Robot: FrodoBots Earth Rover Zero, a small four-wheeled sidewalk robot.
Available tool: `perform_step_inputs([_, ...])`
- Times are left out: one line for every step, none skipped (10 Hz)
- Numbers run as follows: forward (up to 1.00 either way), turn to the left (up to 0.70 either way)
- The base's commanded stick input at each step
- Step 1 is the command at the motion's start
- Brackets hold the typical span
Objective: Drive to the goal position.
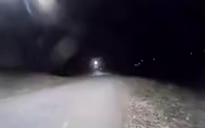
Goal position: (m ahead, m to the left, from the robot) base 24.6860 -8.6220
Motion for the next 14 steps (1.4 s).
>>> perform_step_inputs([1.0, 0.24])
perform_step_inputs([1.0, 0.4])
perform_step_inputs([1.0, 0.4])
perform_step_inputs([1.0, 0.4])
perform_step_inputs([1.0, 0.4])
perform_step_inputs([1.0, 0.4])
perform_step_inputs([1.0, 0.4])
perform_step_inputs([1.0, 0.1])
perform_step_inputs([1.0, 0.0])
perform_step_inputs([1.0, 0.0])
perform_step_inputs([1.0, 0.01])
perform_step_inputs([1.0, 0.03])
perform_step_inputs([1.0, 0.09])
perform_step_inputs([1.0, 0.01])
